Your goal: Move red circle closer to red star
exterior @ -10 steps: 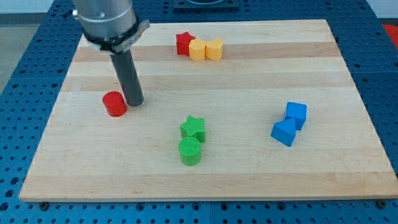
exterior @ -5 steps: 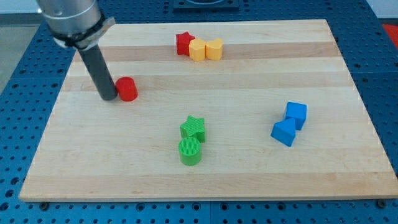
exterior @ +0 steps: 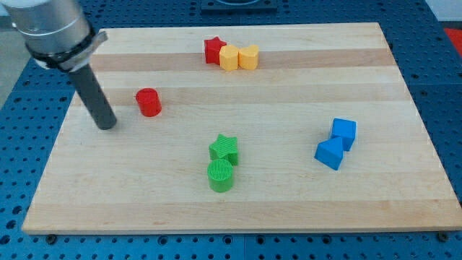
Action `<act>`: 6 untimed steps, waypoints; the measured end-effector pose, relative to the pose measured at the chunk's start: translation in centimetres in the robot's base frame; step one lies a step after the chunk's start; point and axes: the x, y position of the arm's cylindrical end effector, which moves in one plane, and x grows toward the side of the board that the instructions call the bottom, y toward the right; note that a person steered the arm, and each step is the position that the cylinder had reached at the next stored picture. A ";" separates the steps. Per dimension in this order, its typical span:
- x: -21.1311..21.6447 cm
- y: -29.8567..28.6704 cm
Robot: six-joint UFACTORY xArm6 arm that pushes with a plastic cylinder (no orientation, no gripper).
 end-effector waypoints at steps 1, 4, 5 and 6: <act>-2.8 4.9; -13.9 9.5; -13.7 9.3; -13.3 8.2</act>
